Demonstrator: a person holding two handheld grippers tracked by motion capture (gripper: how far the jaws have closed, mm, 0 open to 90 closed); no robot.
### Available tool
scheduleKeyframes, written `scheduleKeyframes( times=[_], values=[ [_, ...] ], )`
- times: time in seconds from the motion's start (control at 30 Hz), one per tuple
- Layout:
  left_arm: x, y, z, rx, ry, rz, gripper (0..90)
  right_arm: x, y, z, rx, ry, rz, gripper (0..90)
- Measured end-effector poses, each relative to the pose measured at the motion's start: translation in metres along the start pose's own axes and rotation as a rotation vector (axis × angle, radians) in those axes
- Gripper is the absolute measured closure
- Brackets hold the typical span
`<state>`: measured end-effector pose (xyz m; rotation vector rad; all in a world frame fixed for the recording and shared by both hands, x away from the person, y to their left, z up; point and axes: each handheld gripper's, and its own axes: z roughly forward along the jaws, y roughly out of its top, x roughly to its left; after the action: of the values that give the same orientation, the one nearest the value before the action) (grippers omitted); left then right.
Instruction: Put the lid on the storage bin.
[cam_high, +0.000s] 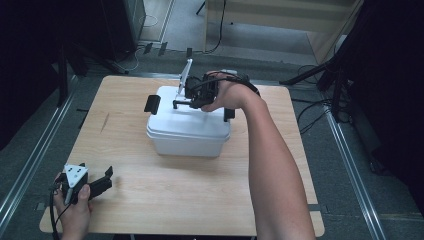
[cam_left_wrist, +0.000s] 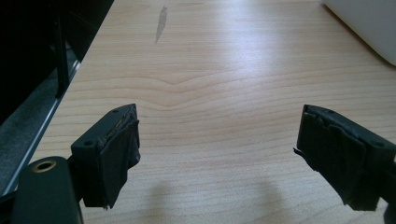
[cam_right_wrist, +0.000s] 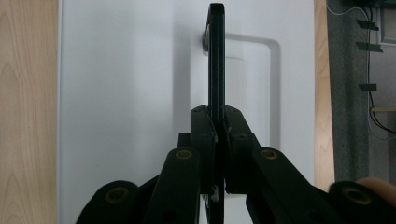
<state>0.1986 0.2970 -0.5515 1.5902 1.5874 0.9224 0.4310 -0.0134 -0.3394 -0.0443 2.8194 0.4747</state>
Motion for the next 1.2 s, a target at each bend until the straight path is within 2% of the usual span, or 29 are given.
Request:
scheduleKeyframes(
  times=[0.23,0.5,0.57,0.7,0.83,0.93,1.03,1.2],
  values=[
    [0.0,0.0,0.0,0.002,-0.002,-0.001,13.6,-0.002,0.004,0.006,-0.008,0.02,-0.005,85.5],
    [0.0,0.0,0.0,0.002,-0.002,-0.001,13.6,0.002,0.004,0.008,0.002,0.018,-0.012,85.5],
    [0.0,0.0,0.0,0.003,-0.003,0.0,13.6,0.004,0.003,0.01,0.019,0.025,-0.036,85.4],
    [0.0,0.0,0.0,0.003,0.0,-0.001,13.5,0.004,0.002,0.011,0.01,0.024,-0.025,84.2],
    [0.0,0.0,0.0,0.004,-0.001,-0.001,13.5,0.003,0.002,0.012,0.011,0.052,0.037,61.3],
    [0.0,0.0,0.001,0.001,0.001,-0.002,13.6,0.006,-0.001,0.01,0.013,0.046,0.046,53.7],
    [0.0,0.0,0.001,0.003,-0.001,0.0,13.6,0.008,-0.005,0.007,0.006,0.063,0.066,43.8],
    [0.0,0.001,0.001,0.006,0.001,0.0,13.5,0.015,-0.01,0.001,0.013,0.017,0.085,18.5]
  ],
)
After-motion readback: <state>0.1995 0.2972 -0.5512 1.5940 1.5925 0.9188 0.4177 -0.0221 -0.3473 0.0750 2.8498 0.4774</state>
